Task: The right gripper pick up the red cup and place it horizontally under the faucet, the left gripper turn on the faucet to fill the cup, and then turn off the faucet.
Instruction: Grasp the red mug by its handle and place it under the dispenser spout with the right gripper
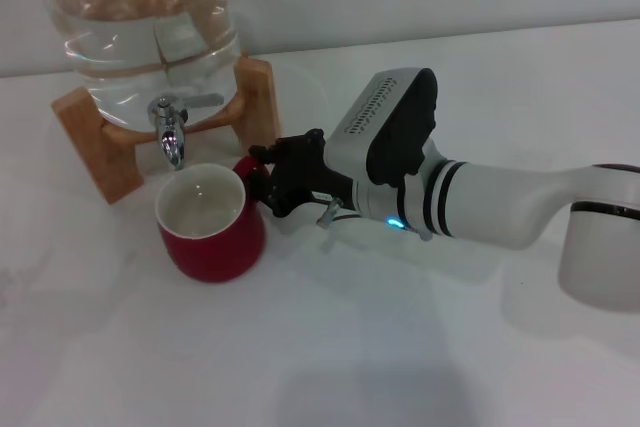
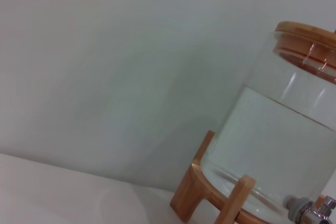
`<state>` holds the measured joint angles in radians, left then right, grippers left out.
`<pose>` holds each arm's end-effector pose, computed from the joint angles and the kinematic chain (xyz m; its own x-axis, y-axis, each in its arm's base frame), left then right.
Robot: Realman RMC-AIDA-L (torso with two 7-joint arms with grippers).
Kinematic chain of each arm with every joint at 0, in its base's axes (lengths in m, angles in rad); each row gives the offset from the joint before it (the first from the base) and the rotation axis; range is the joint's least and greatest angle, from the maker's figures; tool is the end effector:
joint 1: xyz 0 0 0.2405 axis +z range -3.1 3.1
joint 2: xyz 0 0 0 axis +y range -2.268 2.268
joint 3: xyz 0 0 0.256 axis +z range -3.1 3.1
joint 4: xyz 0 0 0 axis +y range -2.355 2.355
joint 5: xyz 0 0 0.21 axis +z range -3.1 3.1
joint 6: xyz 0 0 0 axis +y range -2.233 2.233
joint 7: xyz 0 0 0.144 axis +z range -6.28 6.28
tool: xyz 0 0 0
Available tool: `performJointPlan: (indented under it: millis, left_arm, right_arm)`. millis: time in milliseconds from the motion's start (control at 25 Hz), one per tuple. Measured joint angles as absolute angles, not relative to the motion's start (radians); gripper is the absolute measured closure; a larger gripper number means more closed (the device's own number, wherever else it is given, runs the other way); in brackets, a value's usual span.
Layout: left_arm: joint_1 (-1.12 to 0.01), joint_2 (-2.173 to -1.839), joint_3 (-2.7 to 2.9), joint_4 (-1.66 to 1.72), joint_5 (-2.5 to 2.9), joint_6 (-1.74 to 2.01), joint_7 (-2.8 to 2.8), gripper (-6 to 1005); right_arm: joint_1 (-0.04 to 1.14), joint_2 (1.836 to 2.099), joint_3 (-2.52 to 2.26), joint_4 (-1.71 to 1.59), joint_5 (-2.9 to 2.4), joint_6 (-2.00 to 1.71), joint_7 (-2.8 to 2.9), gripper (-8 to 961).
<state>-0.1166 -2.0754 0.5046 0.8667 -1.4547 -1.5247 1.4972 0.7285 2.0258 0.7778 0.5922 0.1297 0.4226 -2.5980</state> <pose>-0.3640 0.2437 0.1006 0.3989 0.3916 0.8292 0.8842 -0.4041 -0.2344 0.1701 0.3839 -0.1303 0.8835 -0.1653 -0.4383 -0.3954 -0.7648 -0.5086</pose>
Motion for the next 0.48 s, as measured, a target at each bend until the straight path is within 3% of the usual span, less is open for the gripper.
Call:
performJointPlan:
  millis: [480]
  left_arm:
    - [-0.118, -2.075, 0.505, 0.867, -1.457, -1.526, 1.497, 118]
  right_arm:
    - [0.744, 2.028, 0.762, 0.569, 0.126, 0.397, -2.599, 679]
